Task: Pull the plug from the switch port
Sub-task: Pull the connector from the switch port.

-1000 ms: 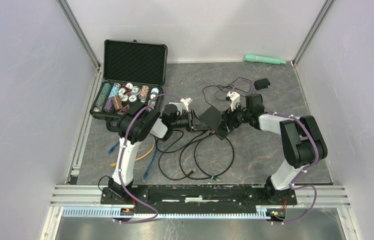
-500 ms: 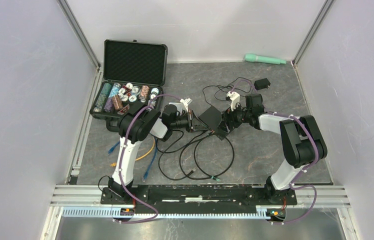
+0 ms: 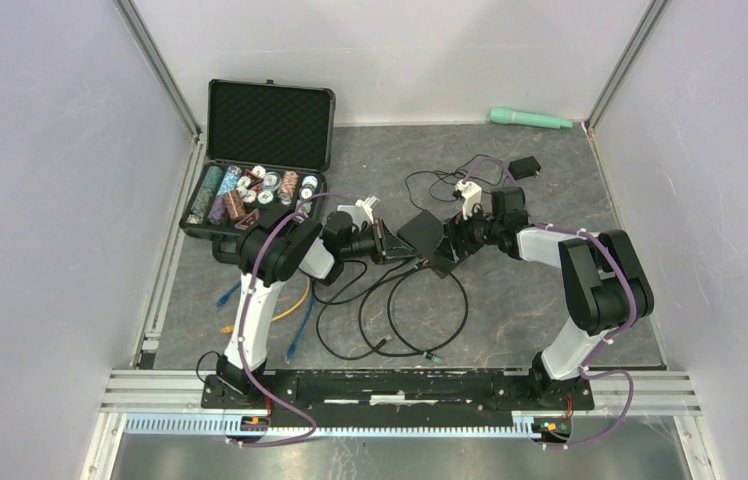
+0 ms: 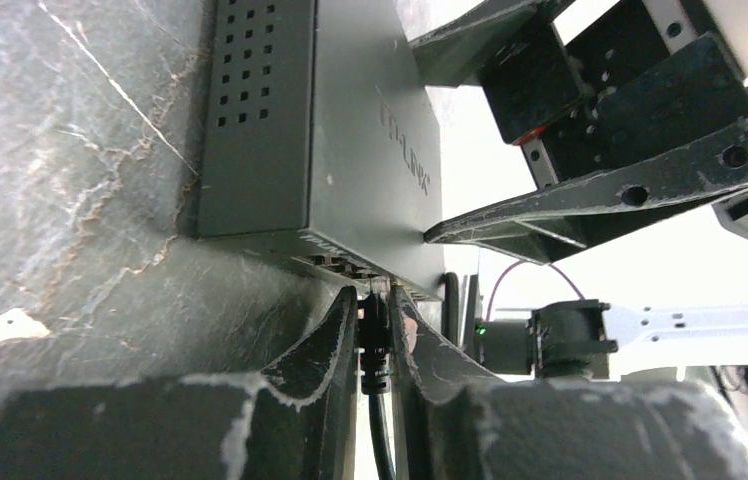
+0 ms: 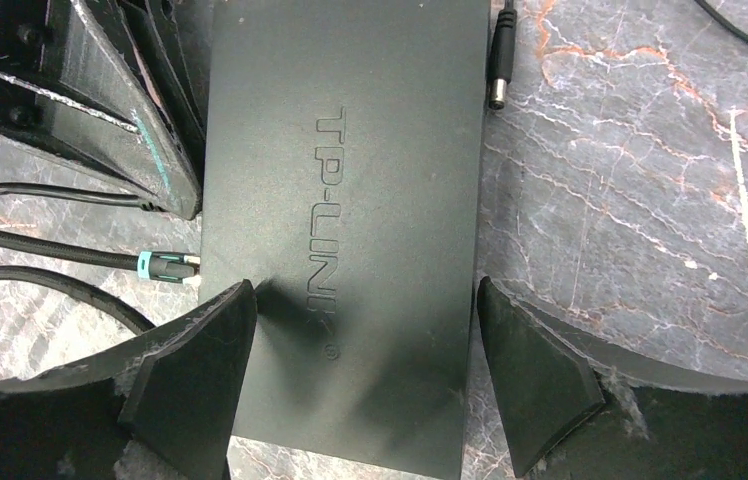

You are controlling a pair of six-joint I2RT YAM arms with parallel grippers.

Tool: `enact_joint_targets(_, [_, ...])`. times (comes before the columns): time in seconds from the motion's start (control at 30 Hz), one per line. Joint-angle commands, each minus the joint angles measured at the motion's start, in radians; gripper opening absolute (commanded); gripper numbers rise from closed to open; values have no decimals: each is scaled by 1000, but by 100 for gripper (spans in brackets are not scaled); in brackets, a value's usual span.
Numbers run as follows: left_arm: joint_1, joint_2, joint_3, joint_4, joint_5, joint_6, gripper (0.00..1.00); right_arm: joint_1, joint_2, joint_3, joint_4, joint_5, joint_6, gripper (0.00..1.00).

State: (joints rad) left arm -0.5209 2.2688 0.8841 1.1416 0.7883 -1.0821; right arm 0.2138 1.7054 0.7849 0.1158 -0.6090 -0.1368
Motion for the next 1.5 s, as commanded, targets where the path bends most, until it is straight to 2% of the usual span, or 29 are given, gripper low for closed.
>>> enact_joint_targets(0.0, [9, 108, -74, 113, -34, -155, 2, -1, 51, -50, -47, 169, -24, 86])
enact_joint_targets(0.2, [7, 141, -98, 178, -52, -228, 2, -1, 49, -51, -47, 163, -18, 86])
enact_joint_targets(0.4, [4, 141, -96, 184, -17, -147, 2, -1, 14, -8, -47, 58, -47, 93])
enact_joint_targets(0.5, [3, 110, -89, 108, -14, -55, 2, -1, 10, 38, -95, 34, -79, 98])
enact_joint_targets(0.8, [2, 51, -72, -66, -40, 90, 2, 42, -18, 101, -179, 11, -160, 98])
enact_joint_targets(1.07, [1, 29, -58, -143, -57, 140, 2, 112, -34, 111, -181, 95, -170, 98])
enact_joint_targets(1.27, [1, 38, -54, -125, -49, 117, 2, 194, -41, 109, -137, 187, -157, 98])
enact_joint_targets(1.47, [1, 48, -51, -98, -34, 100, 2, 217, -40, 120, -124, 191, -144, 98])
